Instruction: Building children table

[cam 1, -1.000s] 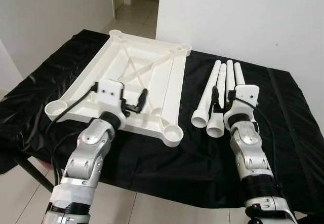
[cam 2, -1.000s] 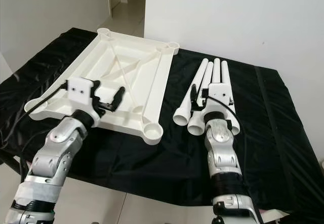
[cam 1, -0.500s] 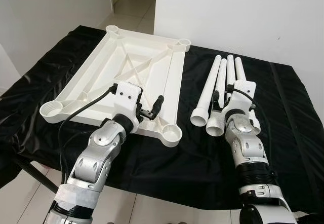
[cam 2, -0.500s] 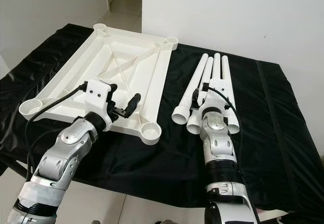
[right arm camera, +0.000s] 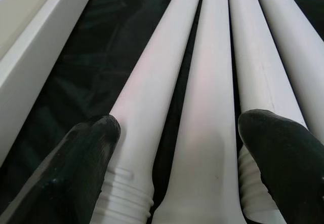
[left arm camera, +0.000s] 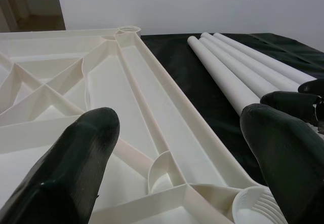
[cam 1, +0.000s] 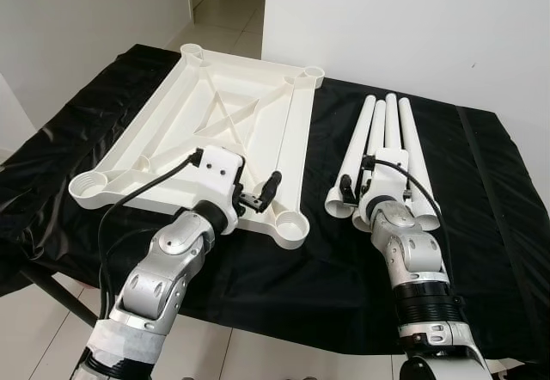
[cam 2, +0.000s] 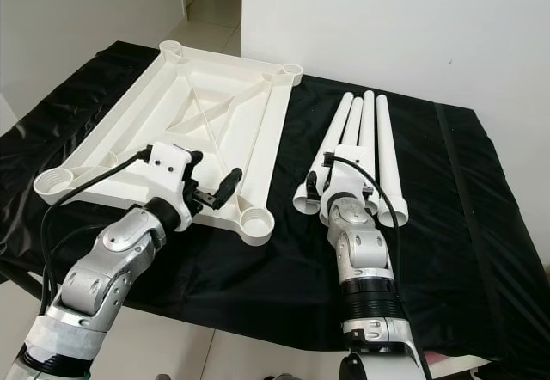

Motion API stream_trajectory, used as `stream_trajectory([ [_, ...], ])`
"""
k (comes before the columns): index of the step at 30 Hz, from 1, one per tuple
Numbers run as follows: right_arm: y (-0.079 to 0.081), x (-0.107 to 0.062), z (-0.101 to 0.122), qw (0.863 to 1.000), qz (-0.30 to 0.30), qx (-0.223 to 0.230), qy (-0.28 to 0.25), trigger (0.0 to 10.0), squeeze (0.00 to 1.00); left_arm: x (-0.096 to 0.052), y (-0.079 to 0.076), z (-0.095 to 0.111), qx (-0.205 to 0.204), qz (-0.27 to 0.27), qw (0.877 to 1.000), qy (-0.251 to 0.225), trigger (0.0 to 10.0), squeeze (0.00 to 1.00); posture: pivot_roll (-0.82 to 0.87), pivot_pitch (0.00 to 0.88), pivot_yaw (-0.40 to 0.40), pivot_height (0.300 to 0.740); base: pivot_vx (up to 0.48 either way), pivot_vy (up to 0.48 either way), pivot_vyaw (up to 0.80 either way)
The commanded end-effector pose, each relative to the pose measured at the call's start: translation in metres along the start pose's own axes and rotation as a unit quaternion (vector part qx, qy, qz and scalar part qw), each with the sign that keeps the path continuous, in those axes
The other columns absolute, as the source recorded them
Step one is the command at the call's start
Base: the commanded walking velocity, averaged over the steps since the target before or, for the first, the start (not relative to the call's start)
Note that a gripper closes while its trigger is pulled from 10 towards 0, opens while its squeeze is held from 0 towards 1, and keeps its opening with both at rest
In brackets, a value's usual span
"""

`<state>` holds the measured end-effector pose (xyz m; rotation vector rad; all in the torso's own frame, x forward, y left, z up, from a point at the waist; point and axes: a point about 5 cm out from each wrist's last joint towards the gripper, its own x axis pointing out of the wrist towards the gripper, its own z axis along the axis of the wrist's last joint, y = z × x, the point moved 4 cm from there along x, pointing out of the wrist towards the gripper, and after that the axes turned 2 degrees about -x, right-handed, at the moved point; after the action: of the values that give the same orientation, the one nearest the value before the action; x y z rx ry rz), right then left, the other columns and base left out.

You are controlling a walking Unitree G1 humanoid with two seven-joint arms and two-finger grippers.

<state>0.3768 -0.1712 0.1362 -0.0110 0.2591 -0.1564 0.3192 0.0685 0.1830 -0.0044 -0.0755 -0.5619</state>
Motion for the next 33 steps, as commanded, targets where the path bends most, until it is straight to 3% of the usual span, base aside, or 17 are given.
stream_trajectory([
  [1,-0.013,0.002,-0.02,0.998,-0.031,0.014,0.052,10.0,0.0,-0.001,-0.019,0.002,0.008,-0.092,0.996,0.007,10.0,0.0,0.06,0.047,-0.041,0.74,0.0,0.0,0.0],
  [5,-0.018,0.004,-0.023,0.996,-0.042,0.034,0.076,10.0,0.0,-0.002,-0.025,0.004,0.019,-0.117,0.993,0.012,10.0,0.0,0.06,0.048,-0.039,0.74,0.0,0.0,0.0],
  [14,-0.011,0.004,-0.029,0.99,0.008,0.054,0.13,10.0,0.0,-0.006,-0.042,0.004,0.035,-0.179,0.983,0.028,10.0,0.0,0.06,0.054,-0.029,0.74,0.0,0.0,0.0],
  [20,-0.011,0.003,-0.035,0.987,0.025,0.032,0.154,10.0,0.0,-0.004,-0.041,0.01,0.03,-0.178,0.983,0.022,10.0,0.0,0.06,0.053,-0.03,0.74,0.0,0.0,0.0],
  [30,-0.031,0.004,-0.049,0.975,-0.004,0.034,0.219,10.0,0.0,-0.004,-0.038,0.012,0.026,-0.175,0.984,0.021,10.0,0.0,0.06,0.051,-0.034,0.74,0.0,0.0,0.0],
  [33,-0.039,0.005,-0.051,0.975,-0.027,0.032,0.217,10.0,0.0,-0.004,-0.038,0.012,0.025,-0.176,0.984,0.021,10.0,0.0,0.06,0.051,-0.034,0.74,0.0,0.0,0.0],
])
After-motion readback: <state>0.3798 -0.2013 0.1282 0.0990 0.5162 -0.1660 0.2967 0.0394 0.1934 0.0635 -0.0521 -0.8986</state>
